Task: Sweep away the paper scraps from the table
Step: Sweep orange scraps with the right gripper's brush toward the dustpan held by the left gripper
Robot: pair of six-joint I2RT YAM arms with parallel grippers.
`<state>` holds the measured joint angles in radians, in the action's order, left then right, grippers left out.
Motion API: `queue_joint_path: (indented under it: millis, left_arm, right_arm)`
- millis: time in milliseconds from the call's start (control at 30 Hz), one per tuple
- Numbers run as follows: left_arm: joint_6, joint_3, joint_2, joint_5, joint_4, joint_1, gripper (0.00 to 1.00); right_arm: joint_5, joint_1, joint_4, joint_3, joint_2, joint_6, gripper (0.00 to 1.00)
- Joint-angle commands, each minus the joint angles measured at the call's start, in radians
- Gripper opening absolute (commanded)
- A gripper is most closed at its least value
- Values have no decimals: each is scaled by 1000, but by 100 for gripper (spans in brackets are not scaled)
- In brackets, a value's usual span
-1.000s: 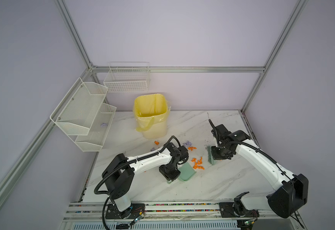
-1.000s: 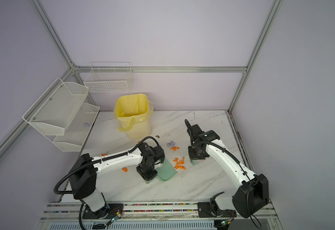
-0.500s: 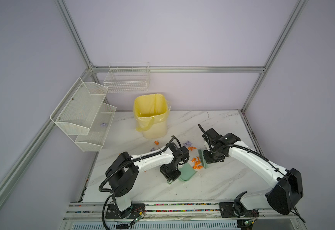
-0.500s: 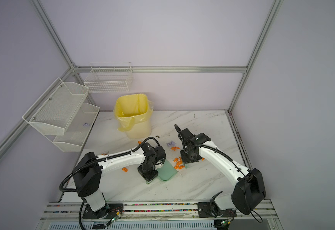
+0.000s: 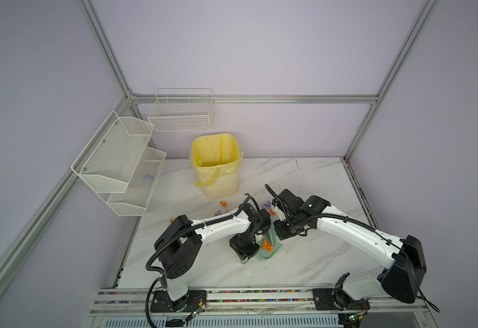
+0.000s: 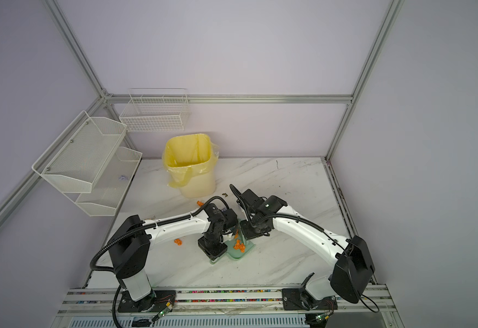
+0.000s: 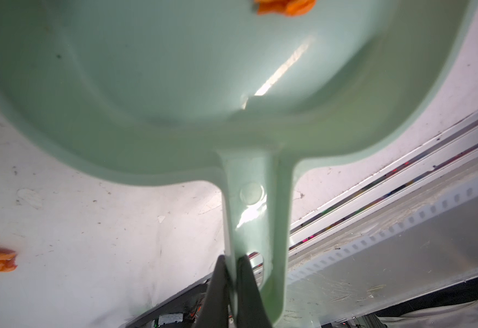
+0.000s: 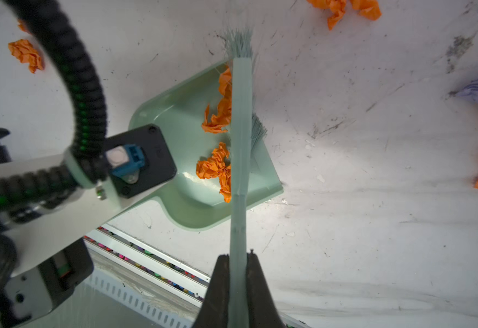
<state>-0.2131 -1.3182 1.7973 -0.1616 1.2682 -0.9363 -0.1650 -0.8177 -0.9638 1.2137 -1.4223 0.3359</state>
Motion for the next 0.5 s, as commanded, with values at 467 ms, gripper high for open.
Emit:
queue_joint_path:
  millis: [467]
  left_arm:
    - [22, -73, -12, -29, -10, 22, 0]
  right_arm:
    - [64, -24, -109, 36, 147, 149, 0]
